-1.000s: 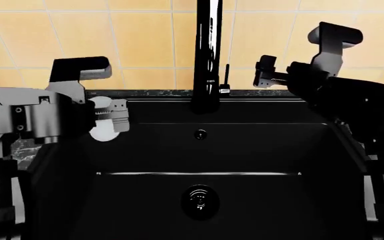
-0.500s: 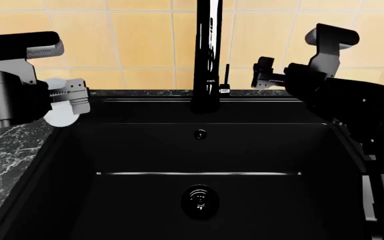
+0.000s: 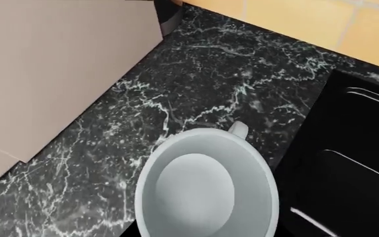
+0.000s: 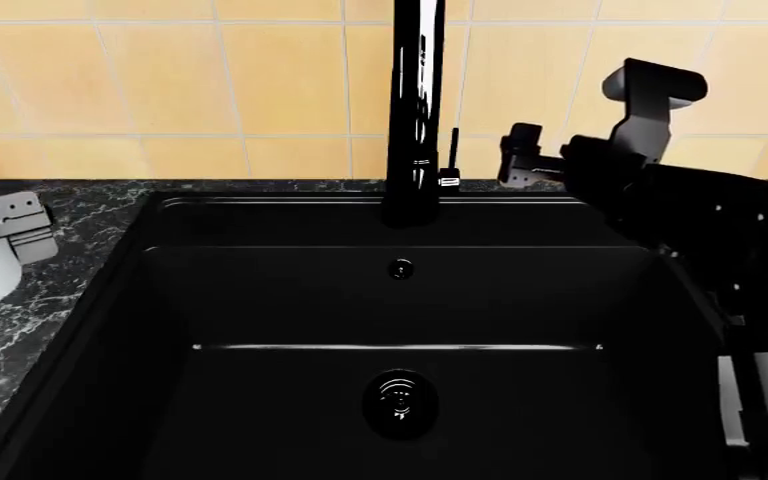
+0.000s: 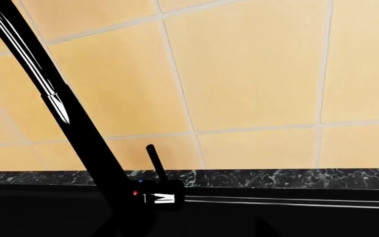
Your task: Pick the cup and bowl from the sink and place them on the counter for drying.
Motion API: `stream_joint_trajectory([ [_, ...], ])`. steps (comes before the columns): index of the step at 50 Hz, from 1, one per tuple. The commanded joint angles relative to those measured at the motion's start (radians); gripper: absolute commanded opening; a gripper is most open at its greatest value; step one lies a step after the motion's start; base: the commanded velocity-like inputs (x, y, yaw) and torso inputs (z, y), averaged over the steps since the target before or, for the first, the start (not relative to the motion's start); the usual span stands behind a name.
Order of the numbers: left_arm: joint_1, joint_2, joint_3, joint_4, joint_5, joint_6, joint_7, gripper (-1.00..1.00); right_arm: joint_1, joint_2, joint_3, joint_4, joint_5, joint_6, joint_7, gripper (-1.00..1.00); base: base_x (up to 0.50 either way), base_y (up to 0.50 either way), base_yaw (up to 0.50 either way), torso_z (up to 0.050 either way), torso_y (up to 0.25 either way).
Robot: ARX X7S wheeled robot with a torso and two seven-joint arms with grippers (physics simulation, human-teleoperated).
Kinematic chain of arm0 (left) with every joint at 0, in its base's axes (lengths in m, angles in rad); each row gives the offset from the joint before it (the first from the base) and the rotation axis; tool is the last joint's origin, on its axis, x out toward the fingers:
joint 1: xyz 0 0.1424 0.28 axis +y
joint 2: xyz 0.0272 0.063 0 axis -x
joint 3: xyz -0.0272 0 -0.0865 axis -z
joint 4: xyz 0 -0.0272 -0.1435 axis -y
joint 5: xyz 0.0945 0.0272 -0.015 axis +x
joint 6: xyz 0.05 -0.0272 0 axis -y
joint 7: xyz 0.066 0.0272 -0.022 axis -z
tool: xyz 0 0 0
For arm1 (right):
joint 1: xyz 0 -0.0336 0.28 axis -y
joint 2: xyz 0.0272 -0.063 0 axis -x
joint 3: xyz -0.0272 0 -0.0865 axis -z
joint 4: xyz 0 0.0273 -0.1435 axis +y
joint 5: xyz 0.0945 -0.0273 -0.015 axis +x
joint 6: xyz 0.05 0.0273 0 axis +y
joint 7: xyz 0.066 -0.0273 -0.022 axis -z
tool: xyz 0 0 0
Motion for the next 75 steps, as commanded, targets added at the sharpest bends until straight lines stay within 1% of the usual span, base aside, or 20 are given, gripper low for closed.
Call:
stream_joint_trajectory([
  [1,0.08,-0.086,-0.052,-0.003,-0.018,0.045,-0.01,-1.0,-0.008,-0.01,0.004,0.003,-0.002,-0.002,-0.009,1.0,0.0,0.0,0.0,0.0,0.0],
  [10,0.125,-0.078,-0.051,-0.009,-0.008,0.077,-0.004,-1.0,-0.019,-0.008,0.006,-0.008,0.006,0.004,-0.003,1.0,0.0,0.0,0.0,0.002,0.001],
  [11,0.138,-0.091,-0.059,-0.008,-0.012,0.076,0.007,-1.0,-0.019,-0.009,0.006,-0.007,0.006,0.003,-0.003,1.0,0.0,0.0,0.0,0.0,0.0],
  [19,0.223,-0.109,-0.103,0.015,-0.058,0.097,-0.008,-1.0,-0.018,-0.01,0.003,-0.003,0.008,0.006,-0.004,1.0,0.0,0.0,0.0,0.0,0.0],
  [30,0.361,-0.107,-0.156,0.045,-0.077,0.153,0.014,-1.0,-0.018,-0.013,0.0,-0.003,0.011,0.012,-0.002,1.0,0.0,0.0,0.0,0.0,0.0],
  [31,0.373,-0.107,-0.159,0.046,-0.076,0.158,0.018,-1.0,-0.021,-0.016,0.016,-0.002,0.025,0.013,0.005,1.0,0.0,0.0,0.0,0.0,0.0],
  [33,0.383,-0.109,-0.161,0.043,-0.073,0.162,0.026,-1.0,-0.027,-0.015,0.011,-0.007,0.023,0.013,0.005,1.0,0.0,0.0,0.0,0.0,0.0],
  [38,0.358,-0.095,-0.137,0.021,-0.059,0.164,0.025,-1.0,-0.026,-0.014,0.013,-0.014,0.026,0.017,0.01,1.0,0.0,0.0,0.0,0.0,0.0],
  [41,0.373,-0.094,-0.141,0.024,-0.06,0.171,0.027,-1.0,-0.031,-0.012,0.017,-0.019,0.029,0.019,0.016,1.0,0.0,0.0,0.0,0.0,0.0],
  [46,0.395,-0.117,-0.15,0.02,-0.057,0.173,0.059,-1.0,-0.028,-0.013,0.015,-0.014,0.029,0.017,0.013,1.0,0.0,0.0,0.0,0.0,0.0],
  [47,0.388,-0.105,-0.146,0.023,-0.058,0.178,0.042,-1.0,-0.027,-0.014,0.014,-0.013,0.028,0.017,0.012,1.0,0.0,0.0,0.0,0.0,0.0],
  [50,0.396,-0.113,-0.153,0.026,-0.073,0.174,0.035,-1.0,-0.031,-0.014,0.015,-0.013,0.029,0.013,0.013,1.0,0.0,0.0,0.0,0.0,0.0],
  [51,0.393,-0.115,-0.155,0.027,-0.08,0.173,0.028,1.0,-0.037,-0.015,0.015,-0.016,0.03,0.012,0.014,1.0,0.0,0.0,0.0,0.0,0.0],
  [54,0.386,-0.129,-0.156,0.025,-0.084,0.167,0.034,1.0,-0.04,-0.014,0.017,-0.021,0.033,0.013,0.015,1.0,0.0,0.0,0.0,0.0,0.0],
  [60,0.35,-0.119,-0.141,0.028,-0.088,0.166,0.021,1.0,-0.041,-0.011,0.018,-0.025,0.036,0.014,0.017,1.0,0.0,0.0,0.0,0.0,0.0],
  [63,0.295,-0.127,-0.104,0.037,-0.078,0.132,0.018,1.0,-0.041,-0.01,0.021,-0.027,0.038,0.015,0.02,1.0,0.0,0.0,0.0,0.0,0.0],
  [64,0.288,-0.129,-0.108,0.032,-0.09,0.13,0.007,1.0,-0.042,-0.01,0.021,-0.029,0.04,0.017,0.021,1.0,0.0,0.0,0.0,0.0,0.0],
  [67,0.227,-0.116,-0.08,0.026,-0.085,0.12,-0.011,1.0,-0.044,-0.008,0.021,-0.028,0.039,0.015,0.021,1.0,0.0,0.0,0.0,0.0,0.0],
  [75,0.185,-0.111,-0.062,0.032,-0.115,0.098,-0.026,1.0,-0.051,-0.006,0.024,-0.034,0.044,0.014,0.023,1.0,0.0,0.0,0.0,0.0,0.0],
])
